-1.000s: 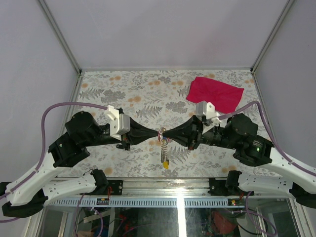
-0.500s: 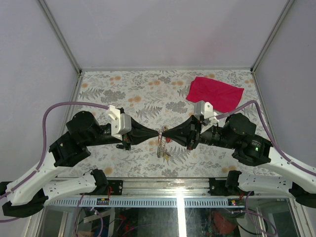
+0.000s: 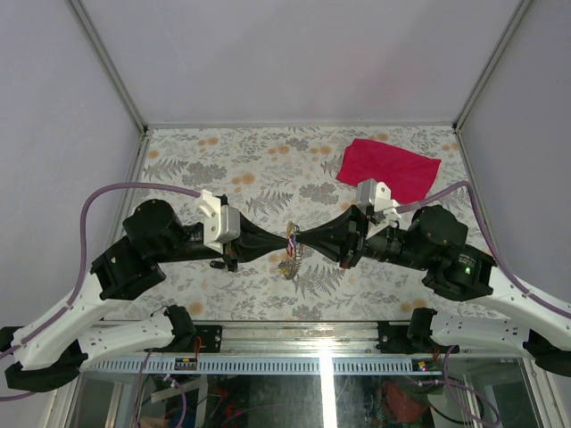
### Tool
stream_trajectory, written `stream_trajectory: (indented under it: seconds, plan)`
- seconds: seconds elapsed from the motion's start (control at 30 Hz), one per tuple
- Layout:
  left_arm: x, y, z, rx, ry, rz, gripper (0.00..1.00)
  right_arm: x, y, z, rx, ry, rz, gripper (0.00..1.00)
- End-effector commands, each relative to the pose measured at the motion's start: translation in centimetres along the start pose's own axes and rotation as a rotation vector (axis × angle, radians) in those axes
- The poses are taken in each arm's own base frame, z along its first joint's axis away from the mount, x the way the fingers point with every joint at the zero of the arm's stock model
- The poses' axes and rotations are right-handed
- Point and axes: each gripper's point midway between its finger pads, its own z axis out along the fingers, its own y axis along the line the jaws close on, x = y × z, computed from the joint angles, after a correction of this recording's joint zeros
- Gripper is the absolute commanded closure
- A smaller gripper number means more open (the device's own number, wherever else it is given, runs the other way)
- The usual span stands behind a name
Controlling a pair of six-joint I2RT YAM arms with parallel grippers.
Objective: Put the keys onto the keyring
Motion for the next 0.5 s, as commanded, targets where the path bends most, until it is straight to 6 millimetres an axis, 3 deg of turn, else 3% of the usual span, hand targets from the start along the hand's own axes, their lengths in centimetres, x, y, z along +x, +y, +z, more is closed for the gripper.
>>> stream_trajectory:
  seconds: [0.0, 0.47]
  plan:
    - [-1.78, -0.76, -0.29, 0.037, -0.045, 0.026, 1.0, -4.42, -0.11, -0.55, 0.03, -0.153, -0.009, 1.0]
    - [-1.51, -0.52, -0.04, 0.029, -0.037, 0.015, 1.0, -4.95, 0.18, -0.12, 0.013, -0.219, 0.038, 1.0]
